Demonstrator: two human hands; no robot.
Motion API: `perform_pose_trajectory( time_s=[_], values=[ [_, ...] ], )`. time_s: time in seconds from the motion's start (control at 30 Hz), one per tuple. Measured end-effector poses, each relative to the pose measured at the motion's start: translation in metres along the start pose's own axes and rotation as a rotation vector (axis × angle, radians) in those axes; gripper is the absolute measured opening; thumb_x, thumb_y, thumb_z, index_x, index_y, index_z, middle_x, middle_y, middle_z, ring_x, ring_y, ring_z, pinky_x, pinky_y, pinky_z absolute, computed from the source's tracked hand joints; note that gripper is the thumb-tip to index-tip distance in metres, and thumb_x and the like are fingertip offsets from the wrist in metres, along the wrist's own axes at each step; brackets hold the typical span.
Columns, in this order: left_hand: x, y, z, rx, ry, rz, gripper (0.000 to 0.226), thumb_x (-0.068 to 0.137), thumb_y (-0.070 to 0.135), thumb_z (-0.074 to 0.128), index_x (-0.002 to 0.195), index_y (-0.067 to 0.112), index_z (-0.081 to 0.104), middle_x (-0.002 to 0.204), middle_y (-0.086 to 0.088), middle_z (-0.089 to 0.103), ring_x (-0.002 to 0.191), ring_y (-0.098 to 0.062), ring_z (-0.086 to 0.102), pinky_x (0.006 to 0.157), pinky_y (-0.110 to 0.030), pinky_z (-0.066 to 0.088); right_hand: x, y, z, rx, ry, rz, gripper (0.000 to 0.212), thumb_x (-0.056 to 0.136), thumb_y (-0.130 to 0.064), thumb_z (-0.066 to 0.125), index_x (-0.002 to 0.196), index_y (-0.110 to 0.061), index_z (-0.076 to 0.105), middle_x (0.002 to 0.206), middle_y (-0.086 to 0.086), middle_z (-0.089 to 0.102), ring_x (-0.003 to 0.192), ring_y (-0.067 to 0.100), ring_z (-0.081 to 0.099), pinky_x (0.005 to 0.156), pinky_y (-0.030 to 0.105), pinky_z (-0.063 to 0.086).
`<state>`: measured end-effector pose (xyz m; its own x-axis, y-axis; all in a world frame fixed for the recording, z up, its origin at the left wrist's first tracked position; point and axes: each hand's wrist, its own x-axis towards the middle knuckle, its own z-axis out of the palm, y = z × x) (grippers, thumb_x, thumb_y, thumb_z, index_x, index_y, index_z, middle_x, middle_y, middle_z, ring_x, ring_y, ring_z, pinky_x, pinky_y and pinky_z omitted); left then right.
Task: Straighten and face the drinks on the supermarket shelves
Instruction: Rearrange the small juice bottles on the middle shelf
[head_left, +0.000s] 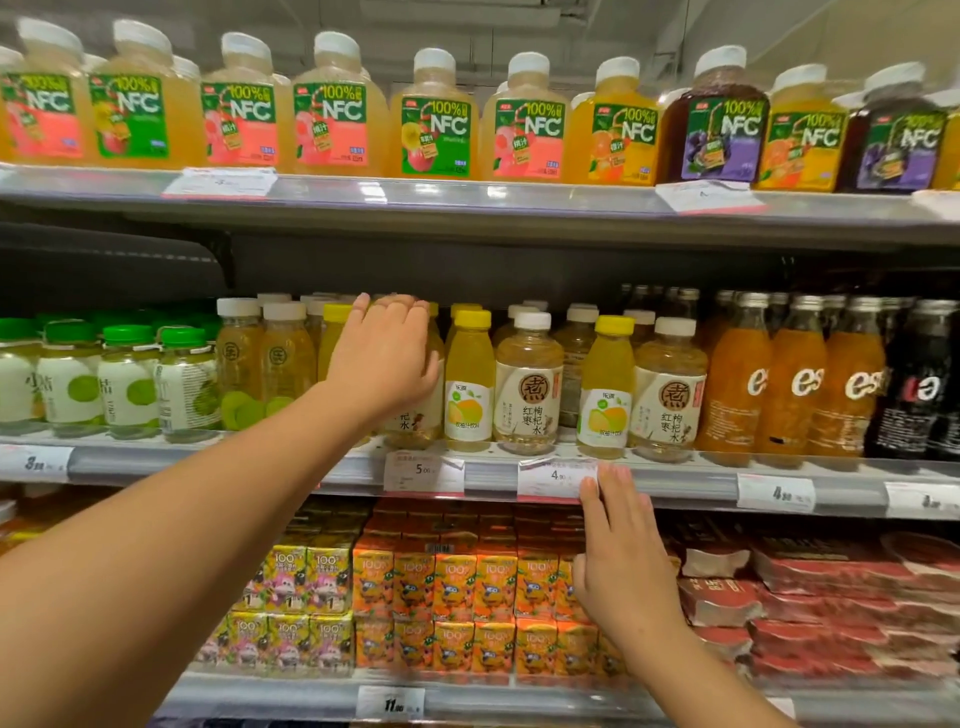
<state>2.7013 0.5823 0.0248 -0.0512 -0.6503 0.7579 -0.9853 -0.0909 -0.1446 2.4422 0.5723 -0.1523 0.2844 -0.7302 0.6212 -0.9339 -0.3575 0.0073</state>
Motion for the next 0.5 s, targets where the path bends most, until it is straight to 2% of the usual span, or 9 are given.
perform_pose_trajectory(
  time_s=[0.1, 0.17, 0.23, 0.3, 0.37, 0.43, 0.5],
  values=[
    [-0.003, 0.008, -0.005, -0.109, 0.081, -0.01, 0.038, 0.092, 0.033, 0.054, 0.12, 0.008, 0.05, 0.123, -0.014, 0.052, 0.109, -0.027, 0.051, 0.093, -0.039, 0.046, -0.003, 0.0, -0.008, 0.031, -0.013, -0.013, 0.073, 0.072, -0.014, 0.07, 0.14, -0.002, 0.047, 0.152, 0.019, 0.035, 0.144, 0.035, 0.026, 0.115, 0.048, 0.025],
    [-0.004, 0.01, -0.01, -0.228, 0.081, -0.059, 0.03, 0.094, 0.03, 0.054, 0.115, 0.009, 0.047, 0.121, -0.015, 0.048, 0.1, -0.026, 0.052, 0.082, -0.037, 0.05, 0.004, 0.004, -0.022, 0.096, -0.035, -0.021, 0.061, 0.079, -0.02, 0.062, 0.138, -0.008, 0.05, 0.151, 0.012, 0.039, 0.143, 0.029, 0.03, 0.115, 0.044, 0.026],
    [-0.003, 0.011, -0.014, -0.279, 0.033, -0.099, 0.025, 0.096, 0.028, 0.052, 0.112, 0.012, 0.043, 0.12, -0.014, 0.048, 0.091, -0.025, 0.055, 0.076, -0.04, 0.054, 0.026, 0.014, -0.047, 0.24, -0.003, -0.024, 0.044, 0.085, -0.022, 0.055, 0.128, -0.013, 0.058, 0.139, 0.004, 0.048, 0.132, 0.022, 0.04, 0.108, 0.04, 0.034],
    [-0.001, 0.012, -0.017, -0.269, -0.005, -0.119, 0.021, 0.097, 0.028, 0.051, 0.109, 0.015, 0.04, 0.115, -0.013, 0.05, 0.084, -0.027, 0.057, 0.07, -0.043, 0.055, 0.062, 0.026, -0.08, 0.39, 0.104, -0.024, 0.035, 0.088, -0.019, 0.055, 0.122, -0.015, 0.061, 0.128, -0.001, 0.053, 0.115, 0.016, 0.05, 0.094, 0.032, 0.043],
    [0.001, 0.012, -0.019, -0.255, -0.002, -0.136, 0.022, 0.095, 0.026, 0.054, 0.108, 0.017, 0.039, 0.113, -0.011, 0.048, 0.079, -0.025, 0.056, 0.063, -0.039, 0.054, 0.104, 0.034, -0.113, 0.475, 0.197, 0.013, 0.034, 0.09, -0.02, 0.056, 0.124, -0.017, 0.059, 0.126, -0.001, 0.054, 0.109, 0.013, 0.053, 0.085, 0.024, 0.043],
    [0.003, 0.011, -0.019, -0.24, 0.003, -0.152, 0.025, 0.094, 0.024, 0.057, 0.111, 0.017, 0.04, 0.114, -0.01, 0.048, 0.077, -0.024, 0.055, 0.056, -0.033, 0.049, 0.141, 0.038, -0.136, 0.47, 0.232, 0.044, 0.04, 0.092, -0.023, 0.057, 0.131, -0.017, 0.055, 0.132, 0.002, 0.054, 0.117, 0.017, 0.053, 0.088, 0.024, 0.041],
    [0.004, 0.01, -0.017, -0.241, 0.007, -0.169, 0.029, 0.094, 0.028, 0.058, 0.115, 0.018, 0.041, 0.116, -0.009, 0.048, 0.078, -0.022, 0.055, 0.055, -0.031, 0.048, 0.167, 0.037, -0.145, 0.394, 0.162, 0.058, 0.05, 0.093, -0.029, 0.057, 0.14, -0.019, 0.047, 0.137, 0.007, 0.053, 0.121, 0.023, 0.053, 0.092, 0.031, 0.045]
  ],
)
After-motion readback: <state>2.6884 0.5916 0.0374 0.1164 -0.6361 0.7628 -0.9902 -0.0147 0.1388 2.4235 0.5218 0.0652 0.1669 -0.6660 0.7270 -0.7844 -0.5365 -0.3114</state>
